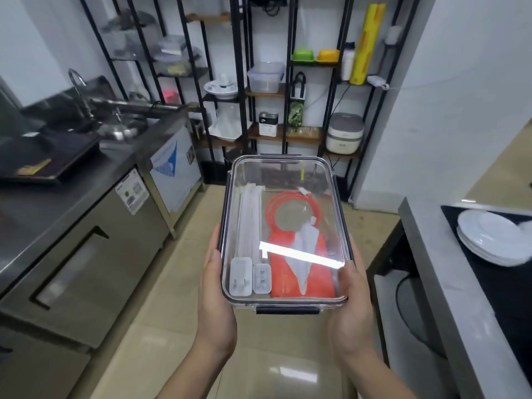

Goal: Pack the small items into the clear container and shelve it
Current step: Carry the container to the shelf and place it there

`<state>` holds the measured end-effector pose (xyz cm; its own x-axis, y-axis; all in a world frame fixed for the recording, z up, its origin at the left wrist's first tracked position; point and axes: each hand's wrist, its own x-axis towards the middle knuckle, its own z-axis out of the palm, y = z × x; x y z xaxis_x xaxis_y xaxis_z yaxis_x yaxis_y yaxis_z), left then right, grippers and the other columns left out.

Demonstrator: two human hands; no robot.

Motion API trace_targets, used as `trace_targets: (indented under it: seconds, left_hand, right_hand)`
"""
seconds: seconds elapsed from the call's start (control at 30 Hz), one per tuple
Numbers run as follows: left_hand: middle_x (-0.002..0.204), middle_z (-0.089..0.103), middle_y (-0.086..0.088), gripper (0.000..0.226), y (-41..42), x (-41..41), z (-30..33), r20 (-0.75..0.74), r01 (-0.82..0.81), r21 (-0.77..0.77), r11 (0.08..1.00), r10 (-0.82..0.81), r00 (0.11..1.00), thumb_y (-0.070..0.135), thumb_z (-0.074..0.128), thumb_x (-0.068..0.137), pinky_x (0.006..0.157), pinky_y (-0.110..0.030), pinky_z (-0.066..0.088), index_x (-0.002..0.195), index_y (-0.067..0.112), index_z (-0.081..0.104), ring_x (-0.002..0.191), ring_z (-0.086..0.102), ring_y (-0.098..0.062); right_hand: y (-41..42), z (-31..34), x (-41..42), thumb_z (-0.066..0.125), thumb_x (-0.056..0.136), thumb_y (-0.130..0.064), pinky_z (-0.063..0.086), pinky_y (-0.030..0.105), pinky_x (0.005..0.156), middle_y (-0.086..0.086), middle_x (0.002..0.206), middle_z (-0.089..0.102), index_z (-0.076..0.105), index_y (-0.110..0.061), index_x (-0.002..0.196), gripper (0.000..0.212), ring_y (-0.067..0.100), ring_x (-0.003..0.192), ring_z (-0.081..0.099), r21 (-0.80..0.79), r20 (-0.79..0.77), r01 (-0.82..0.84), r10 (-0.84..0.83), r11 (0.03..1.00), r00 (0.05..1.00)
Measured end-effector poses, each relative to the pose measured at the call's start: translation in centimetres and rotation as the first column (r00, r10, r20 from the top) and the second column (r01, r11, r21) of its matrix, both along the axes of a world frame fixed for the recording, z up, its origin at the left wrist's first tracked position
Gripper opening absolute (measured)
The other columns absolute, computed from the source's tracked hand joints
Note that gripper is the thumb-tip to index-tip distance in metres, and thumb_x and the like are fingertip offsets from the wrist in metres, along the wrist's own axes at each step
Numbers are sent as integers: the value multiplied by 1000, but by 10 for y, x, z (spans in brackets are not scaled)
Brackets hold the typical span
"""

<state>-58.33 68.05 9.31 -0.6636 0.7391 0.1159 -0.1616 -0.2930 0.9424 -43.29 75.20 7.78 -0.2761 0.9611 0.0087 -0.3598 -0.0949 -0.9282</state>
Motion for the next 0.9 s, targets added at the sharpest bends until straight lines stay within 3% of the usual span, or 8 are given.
trace_targets:
  seconds: [0.07,0.2,0.3,0.37,0.57,0.67,0.77,0.9]
  left_hand:
    - [150,51,3,46,32,-17,2,8,-20,17,1000,20,1000,19,20,110,118,-50,29,149,24,44,141,45,-19]
    - [150,51,4,45,82,-52,4,25,-37,20,999,36,999,20,21,110,118,-49,30,149,24,44,140,46,-17]
    - [151,50,3,45,125,-90,-5,25,-50,31,998,49,998,18,21,110,119,-49,29,149,21,43,141,44,-17]
    - [153,48,2,44,153,-116,-8,18,-38,39,998,38,999,23,23,110,120,-50,27,150,21,42,143,42,-18]
    - [150,51,5,53,240,-207,-8,51,-12,66,998,9,999,39,28,101,119,-47,28,148,24,44,140,45,-15]
    - [149,52,2,50,284,-256,-1,52,8,92,996,-13,999,36,27,103,118,-51,29,148,24,45,140,46,-19]
    - [148,54,3,50,330,-302,9,41,32,94,995,-36,999,36,27,102,117,-52,29,146,25,48,139,47,-20]
    - [148,54,5,51,378,-346,12,65,21,79,997,-27,998,40,29,100,118,-51,29,146,29,47,139,47,-18]
  right_hand:
    - [34,1,-19,35,102,-35,54,40,82,4,99,72,71,-25,107,38,26,97,66,28,7,-16,16,999,1000]
    - [90,-1,-58,39,95,-37,53,36,87,7,119,65,54,-4,126,48,17,108,63,61,5,-36,36,997,999]
    - [133,-9,-96,41,94,-37,55,36,85,19,122,60,46,7,132,58,28,111,60,76,11,-29,28,997,1000]
    - [160,-15,-119,39,98,-33,54,34,90,21,129,59,45,6,136,55,32,119,58,109,52,-8,3,994,999]
    - [246,-13,-211,32,107,-17,44,24,104,6,140,57,49,-10,142,39,15,131,51,223,183,54,-96,973,978]
    - [289,-3,-260,31,107,-17,36,37,113,4,144,54,49,-9,142,40,17,137,46,253,169,76,-121,964,978]
    - [333,6,-306,31,106,-15,34,39,113,0,147,51,45,-14,145,42,13,139,43,254,149,77,-117,964,982]
    - [383,11,-350,29,101,-20,29,54,116,3,152,45,39,-13,149,49,22,143,38,279,120,44,-81,959,990]
